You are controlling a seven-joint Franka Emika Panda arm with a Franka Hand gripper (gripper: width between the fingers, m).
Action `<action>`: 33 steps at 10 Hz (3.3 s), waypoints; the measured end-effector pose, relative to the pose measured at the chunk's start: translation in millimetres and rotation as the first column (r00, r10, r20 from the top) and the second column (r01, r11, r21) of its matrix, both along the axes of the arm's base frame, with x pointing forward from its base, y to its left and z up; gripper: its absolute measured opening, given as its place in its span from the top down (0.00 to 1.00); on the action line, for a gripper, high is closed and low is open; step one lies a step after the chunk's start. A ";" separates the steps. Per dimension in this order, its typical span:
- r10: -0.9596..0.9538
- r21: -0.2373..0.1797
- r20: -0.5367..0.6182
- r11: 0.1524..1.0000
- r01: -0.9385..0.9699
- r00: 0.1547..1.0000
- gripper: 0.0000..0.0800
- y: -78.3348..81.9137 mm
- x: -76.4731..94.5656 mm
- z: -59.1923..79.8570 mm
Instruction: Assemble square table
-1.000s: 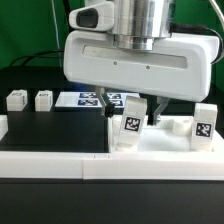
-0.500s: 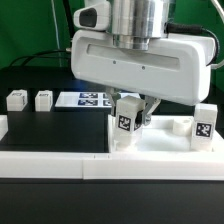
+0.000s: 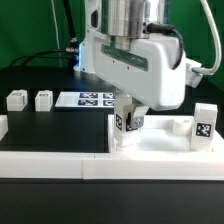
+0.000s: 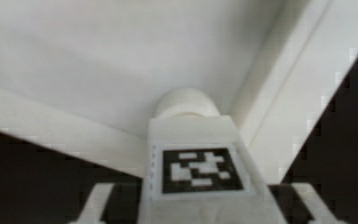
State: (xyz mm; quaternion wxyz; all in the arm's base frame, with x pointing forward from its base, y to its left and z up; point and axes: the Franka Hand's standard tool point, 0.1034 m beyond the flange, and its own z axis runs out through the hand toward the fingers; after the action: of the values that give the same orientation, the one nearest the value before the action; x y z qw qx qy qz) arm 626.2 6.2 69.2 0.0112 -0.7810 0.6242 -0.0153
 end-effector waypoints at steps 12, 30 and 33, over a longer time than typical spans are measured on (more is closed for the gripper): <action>0.346 0.003 0.105 0.937 -0.348 0.932 0.19 2.3 -2.8 3.7; 0.046 0.048 0.051 0.998 -0.048 0.998 0.65 10.7 -9.2 -7.3; -0.245 0.095 0.042 0.966 0.240 0.969 0.65 12.3 -5.6 -7.1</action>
Offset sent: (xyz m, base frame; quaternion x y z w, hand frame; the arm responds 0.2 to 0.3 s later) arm 0.0000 0.0000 0.0000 0.0000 0.0000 0.1296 0.9916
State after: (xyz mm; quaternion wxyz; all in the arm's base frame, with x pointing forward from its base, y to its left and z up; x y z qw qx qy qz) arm 620.5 18.5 62.2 0.0608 -0.6969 0.7146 -0.0097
